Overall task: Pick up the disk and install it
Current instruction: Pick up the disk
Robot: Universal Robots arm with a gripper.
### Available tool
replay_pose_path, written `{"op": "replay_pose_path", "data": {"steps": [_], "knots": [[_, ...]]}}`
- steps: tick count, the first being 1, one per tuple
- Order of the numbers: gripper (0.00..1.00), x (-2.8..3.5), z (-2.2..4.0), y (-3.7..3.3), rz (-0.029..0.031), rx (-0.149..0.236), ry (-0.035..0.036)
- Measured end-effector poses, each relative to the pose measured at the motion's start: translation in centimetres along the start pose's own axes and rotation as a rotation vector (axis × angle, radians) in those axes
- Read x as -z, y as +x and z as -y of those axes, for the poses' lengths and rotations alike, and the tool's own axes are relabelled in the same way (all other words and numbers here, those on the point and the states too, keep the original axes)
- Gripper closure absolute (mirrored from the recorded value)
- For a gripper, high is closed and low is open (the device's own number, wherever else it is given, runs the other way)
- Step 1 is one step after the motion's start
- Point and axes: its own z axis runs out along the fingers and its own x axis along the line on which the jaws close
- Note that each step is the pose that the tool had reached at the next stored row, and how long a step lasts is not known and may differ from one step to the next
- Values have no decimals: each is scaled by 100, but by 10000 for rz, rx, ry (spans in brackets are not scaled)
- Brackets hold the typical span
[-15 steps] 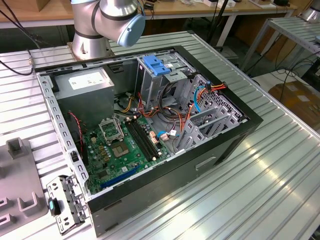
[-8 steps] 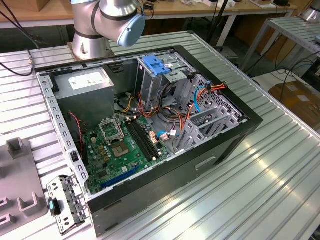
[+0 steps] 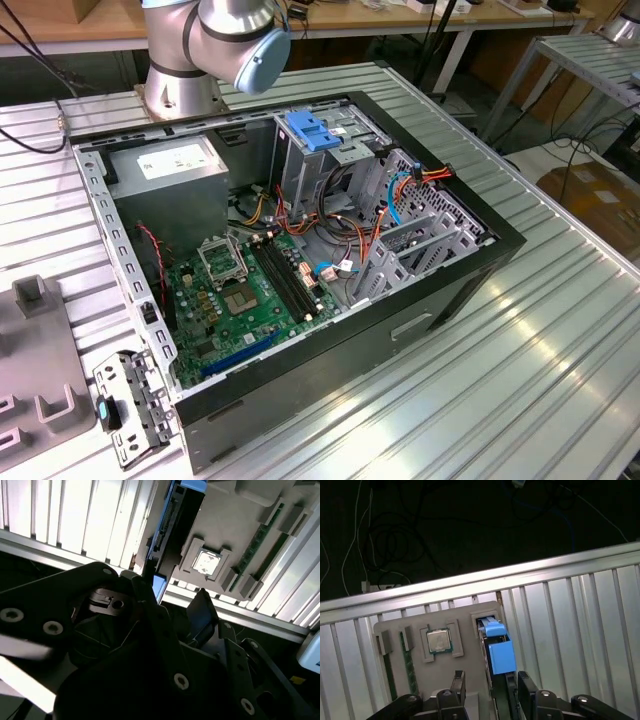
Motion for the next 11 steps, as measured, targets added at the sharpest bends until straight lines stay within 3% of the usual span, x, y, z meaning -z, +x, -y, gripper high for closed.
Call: {"op": "replay_pose_path", "data": {"steps": [11], "knots": [[46, 0, 0, 0, 0, 9, 0]]}}
